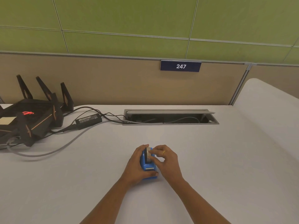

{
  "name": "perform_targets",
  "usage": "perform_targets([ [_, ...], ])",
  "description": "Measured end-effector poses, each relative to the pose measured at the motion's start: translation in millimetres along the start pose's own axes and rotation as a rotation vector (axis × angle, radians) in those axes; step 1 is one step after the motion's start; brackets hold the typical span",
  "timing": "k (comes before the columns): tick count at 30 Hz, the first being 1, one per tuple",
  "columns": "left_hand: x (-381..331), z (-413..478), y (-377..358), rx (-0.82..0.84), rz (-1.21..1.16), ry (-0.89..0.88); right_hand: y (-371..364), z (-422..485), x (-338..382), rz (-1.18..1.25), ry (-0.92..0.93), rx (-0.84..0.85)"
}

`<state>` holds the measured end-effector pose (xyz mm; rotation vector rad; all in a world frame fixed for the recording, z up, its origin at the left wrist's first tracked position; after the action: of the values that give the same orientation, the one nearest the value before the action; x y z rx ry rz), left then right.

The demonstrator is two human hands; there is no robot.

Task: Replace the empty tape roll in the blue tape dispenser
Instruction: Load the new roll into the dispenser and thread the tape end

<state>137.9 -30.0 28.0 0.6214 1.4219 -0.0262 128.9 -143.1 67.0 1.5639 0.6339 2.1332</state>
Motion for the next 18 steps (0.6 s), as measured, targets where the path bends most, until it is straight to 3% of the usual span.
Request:
perform_targets([
  [18, -3.0, -0.3, -1.8, 0.023, -0.043, -0.024, -9.0, -6.7, 6.0, -0.186, -0.009, 0.061],
])
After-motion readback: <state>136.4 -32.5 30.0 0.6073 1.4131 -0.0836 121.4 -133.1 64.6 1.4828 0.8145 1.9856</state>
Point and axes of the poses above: each hand's wrist, its own z-axis towards the middle knuckle, its own y-axis out of the back of the hand, x = y × z, the point moved 9 cm from there along z, towards the middle knuckle, and after that the axes turned 9 degrees about x, right-handed, at the moved point
